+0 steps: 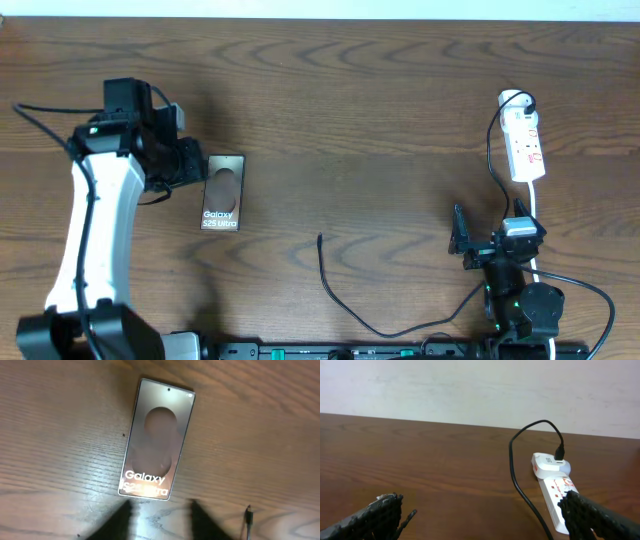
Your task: Plug charger to phone and switch on socket
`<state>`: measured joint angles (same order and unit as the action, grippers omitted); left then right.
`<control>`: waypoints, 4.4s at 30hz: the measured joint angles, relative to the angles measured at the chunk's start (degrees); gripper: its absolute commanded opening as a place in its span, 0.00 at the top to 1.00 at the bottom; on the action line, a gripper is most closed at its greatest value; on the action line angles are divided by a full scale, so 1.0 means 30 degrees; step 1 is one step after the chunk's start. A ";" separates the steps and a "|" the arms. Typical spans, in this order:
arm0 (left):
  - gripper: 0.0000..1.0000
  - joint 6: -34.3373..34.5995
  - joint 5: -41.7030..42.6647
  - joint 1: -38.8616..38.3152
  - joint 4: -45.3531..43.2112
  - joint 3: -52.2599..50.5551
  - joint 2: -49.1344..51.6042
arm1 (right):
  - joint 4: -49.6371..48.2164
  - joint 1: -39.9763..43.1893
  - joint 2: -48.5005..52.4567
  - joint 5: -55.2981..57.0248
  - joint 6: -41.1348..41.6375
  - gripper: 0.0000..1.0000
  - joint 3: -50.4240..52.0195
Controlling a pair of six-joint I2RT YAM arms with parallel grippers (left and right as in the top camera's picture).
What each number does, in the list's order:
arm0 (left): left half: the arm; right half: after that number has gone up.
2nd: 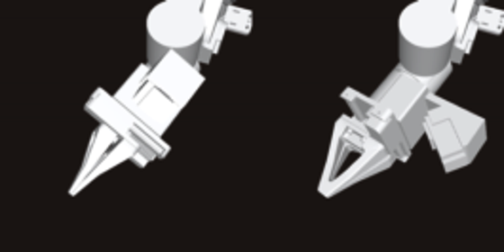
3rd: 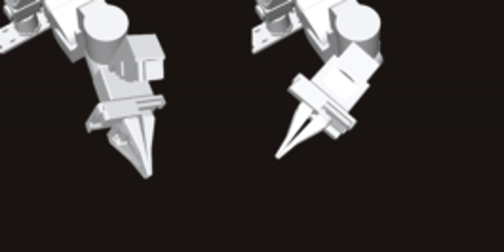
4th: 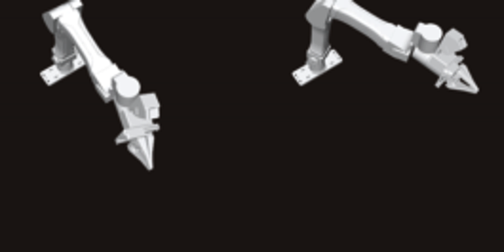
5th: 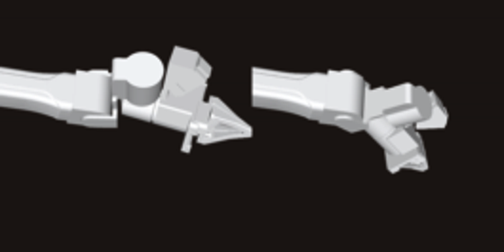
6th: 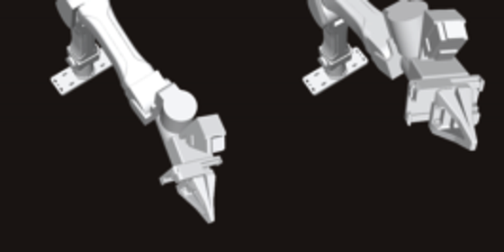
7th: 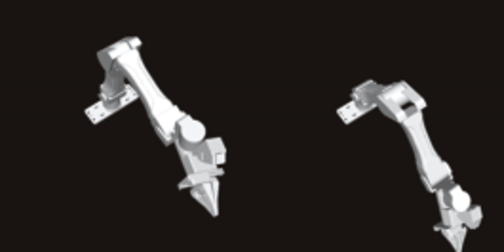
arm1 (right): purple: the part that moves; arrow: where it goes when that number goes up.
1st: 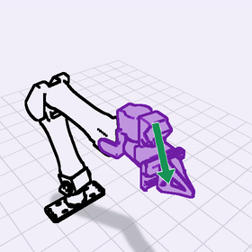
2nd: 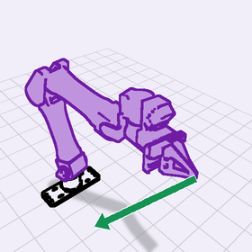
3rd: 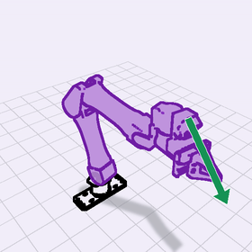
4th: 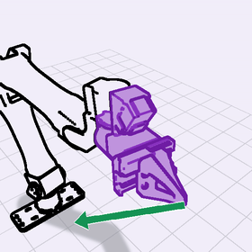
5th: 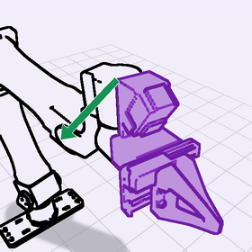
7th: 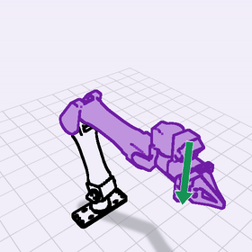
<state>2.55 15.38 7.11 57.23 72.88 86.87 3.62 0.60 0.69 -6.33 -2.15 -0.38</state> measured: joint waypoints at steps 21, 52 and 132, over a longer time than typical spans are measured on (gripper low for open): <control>0.01 -0.0372 -0.1661 -0.2667 0.1916 0.3242 0.1763 | 0.0007 0.0000 0.0000 0.0000 0.0000 0.01 -0.0007; 0.00 -0.0554 -0.3534 -0.3220 0.0561 0.2565 0.5872 | 0.0007 0.0000 0.0000 0.0000 0.0000 0.01 -0.0007; 0.00 -0.0816 -0.4889 -0.3905 -0.6237 -0.2885 0.5872 | 0.0007 0.0000 0.0000 0.0000 0.0000 0.01 -0.0007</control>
<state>0.10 0.71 -4.60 38.52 64.23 104.49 3.64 0.60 0.69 -6.33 -2.15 -0.40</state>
